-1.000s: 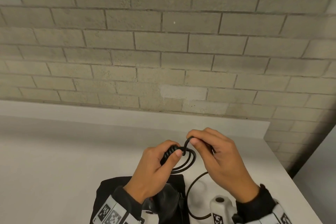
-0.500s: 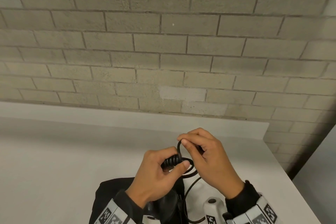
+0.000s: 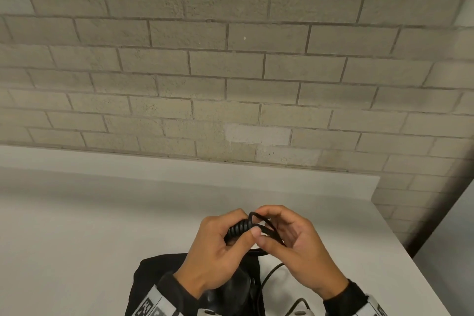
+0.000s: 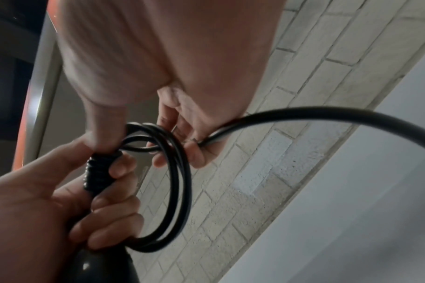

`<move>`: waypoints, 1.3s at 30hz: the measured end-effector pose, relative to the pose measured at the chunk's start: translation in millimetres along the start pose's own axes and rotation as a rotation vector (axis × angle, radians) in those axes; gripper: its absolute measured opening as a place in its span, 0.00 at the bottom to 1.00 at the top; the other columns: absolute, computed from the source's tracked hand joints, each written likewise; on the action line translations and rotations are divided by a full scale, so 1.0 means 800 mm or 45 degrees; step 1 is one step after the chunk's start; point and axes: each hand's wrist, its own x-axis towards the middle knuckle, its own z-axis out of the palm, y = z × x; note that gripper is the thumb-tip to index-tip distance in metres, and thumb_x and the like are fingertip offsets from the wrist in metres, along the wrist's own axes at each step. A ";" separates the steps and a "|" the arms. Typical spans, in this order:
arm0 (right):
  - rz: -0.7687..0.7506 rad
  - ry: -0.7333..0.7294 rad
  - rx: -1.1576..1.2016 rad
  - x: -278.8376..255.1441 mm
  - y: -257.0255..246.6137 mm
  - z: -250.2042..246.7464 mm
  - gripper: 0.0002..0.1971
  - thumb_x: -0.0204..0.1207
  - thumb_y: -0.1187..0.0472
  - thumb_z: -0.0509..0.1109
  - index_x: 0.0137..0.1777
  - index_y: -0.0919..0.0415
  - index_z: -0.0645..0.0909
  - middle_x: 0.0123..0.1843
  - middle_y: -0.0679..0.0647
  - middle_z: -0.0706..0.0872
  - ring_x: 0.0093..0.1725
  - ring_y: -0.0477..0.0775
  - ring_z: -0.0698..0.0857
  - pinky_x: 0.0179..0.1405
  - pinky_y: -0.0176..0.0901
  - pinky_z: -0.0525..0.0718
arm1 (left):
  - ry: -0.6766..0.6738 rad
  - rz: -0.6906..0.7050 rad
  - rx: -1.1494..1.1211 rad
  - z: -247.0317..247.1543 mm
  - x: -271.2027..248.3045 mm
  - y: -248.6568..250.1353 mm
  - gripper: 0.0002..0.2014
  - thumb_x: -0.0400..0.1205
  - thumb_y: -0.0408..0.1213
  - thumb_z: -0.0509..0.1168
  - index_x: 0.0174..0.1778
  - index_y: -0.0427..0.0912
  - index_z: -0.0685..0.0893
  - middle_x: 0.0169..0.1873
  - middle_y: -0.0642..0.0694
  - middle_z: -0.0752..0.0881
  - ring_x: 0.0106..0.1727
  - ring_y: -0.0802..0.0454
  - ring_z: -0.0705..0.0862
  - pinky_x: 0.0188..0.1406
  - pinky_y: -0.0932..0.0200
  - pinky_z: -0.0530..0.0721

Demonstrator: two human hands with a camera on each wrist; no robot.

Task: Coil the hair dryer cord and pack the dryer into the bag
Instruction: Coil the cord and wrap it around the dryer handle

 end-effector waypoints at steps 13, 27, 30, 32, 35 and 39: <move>0.035 -0.184 -0.303 0.023 -0.013 -0.021 0.07 0.71 0.62 0.78 0.49 0.52 0.90 0.48 0.48 0.89 0.50 0.48 0.85 0.60 0.58 0.81 | 0.088 -0.076 -0.083 -0.001 0.002 -0.004 0.13 0.79 0.55 0.67 0.53 0.53 0.82 0.30 0.48 0.84 0.27 0.50 0.76 0.29 0.53 0.76; 0.019 -0.021 -0.472 0.014 -0.010 0.000 0.16 0.74 0.57 0.76 0.60 0.41 0.83 0.59 0.36 0.83 0.62 0.40 0.81 0.64 0.48 0.80 | 0.134 -0.145 -0.116 0.001 0.005 0.006 0.06 0.84 0.46 0.67 0.52 0.51 0.88 0.39 0.58 0.88 0.36 0.63 0.84 0.33 0.71 0.79; -0.169 0.513 -0.575 -0.007 -0.004 0.023 0.19 0.69 0.52 0.79 0.58 0.38 0.78 0.58 0.33 0.77 0.61 0.37 0.77 0.59 0.27 0.75 | 0.193 -0.193 -0.153 0.003 0.007 0.005 0.07 0.82 0.43 0.67 0.51 0.49 0.88 0.35 0.60 0.85 0.30 0.65 0.80 0.28 0.74 0.76; -0.352 0.764 -0.662 -0.019 0.003 0.039 0.10 0.69 0.50 0.77 0.48 0.43 0.82 0.46 0.39 0.79 0.48 0.39 0.79 0.47 0.22 0.74 | 0.213 -0.205 -0.168 0.002 0.006 0.004 0.06 0.81 0.43 0.67 0.50 0.50 0.88 0.33 0.60 0.84 0.28 0.65 0.79 0.27 0.74 0.75; -0.243 0.709 -0.843 -0.023 0.018 0.063 0.07 0.75 0.51 0.70 0.51 0.48 0.87 0.36 0.36 0.76 0.38 0.40 0.78 0.35 0.22 0.72 | 0.203 -0.199 -0.176 -0.001 0.005 0.002 0.06 0.80 0.45 0.67 0.48 0.54 0.88 0.34 0.59 0.85 0.29 0.64 0.79 0.27 0.74 0.75; 0.093 0.448 -1.041 -0.012 0.027 0.079 0.15 0.83 0.48 0.59 0.67 0.44 0.77 0.48 0.36 0.69 0.55 0.42 0.72 0.40 0.21 0.69 | 0.181 -0.152 -0.155 -0.002 0.005 0.002 0.08 0.81 0.54 0.67 0.48 0.56 0.88 0.37 0.57 0.87 0.33 0.63 0.83 0.31 0.73 0.78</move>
